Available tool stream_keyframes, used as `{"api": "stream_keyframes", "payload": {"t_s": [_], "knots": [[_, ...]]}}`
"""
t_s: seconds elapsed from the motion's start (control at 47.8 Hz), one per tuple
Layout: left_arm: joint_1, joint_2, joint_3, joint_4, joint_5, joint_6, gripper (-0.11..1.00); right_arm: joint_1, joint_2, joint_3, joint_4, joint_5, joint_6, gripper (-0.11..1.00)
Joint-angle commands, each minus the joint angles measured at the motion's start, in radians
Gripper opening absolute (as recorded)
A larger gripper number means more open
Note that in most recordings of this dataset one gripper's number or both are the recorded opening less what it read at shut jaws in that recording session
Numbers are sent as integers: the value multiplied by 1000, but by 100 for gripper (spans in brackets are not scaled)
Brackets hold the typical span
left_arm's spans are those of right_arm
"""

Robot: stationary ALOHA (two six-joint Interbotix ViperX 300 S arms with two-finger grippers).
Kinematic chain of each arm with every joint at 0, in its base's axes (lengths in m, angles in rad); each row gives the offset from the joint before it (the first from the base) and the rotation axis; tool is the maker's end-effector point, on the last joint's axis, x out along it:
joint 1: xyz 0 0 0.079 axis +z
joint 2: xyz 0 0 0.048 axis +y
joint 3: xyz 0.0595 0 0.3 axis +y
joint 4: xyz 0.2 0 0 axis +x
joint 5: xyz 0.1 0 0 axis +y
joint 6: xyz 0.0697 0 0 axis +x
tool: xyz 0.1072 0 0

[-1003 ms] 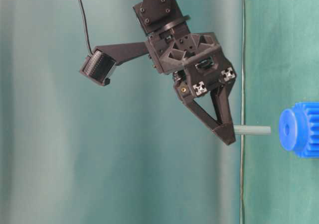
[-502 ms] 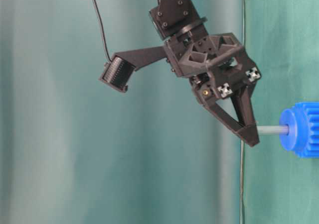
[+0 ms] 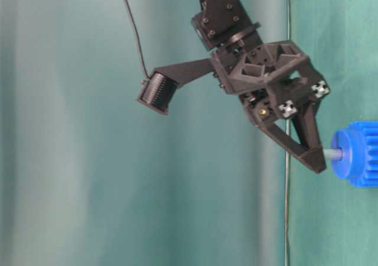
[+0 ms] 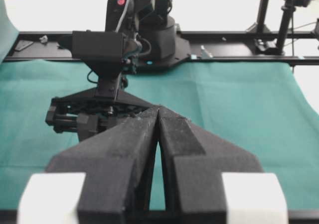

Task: Insert the shaft placed at a random location into the center hole of the small gear at another random location.
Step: 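Lower the shaft into the blue gear's center hole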

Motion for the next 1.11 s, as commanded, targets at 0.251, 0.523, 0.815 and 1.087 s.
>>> {"api": "stream_keyframes", "payload": {"t_s": [0.251, 0.523, 0.815, 1.087], "knots": [[-2, 8, -12, 2, -6, -2, 0, 2, -3, -17, 5, -20, -2, 11], [0, 8, -12, 2, -5, -2, 0, 2, 14, -20, 5, -31, -2, 11], [-2, 8, -12, 2, -2, -2, 0, 2, 20, -15, 5, -31, -2, 11], [-2, 8, -12, 2, -5, -2, 0, 2, 20, -15, 5, -32, -2, 12]]}}
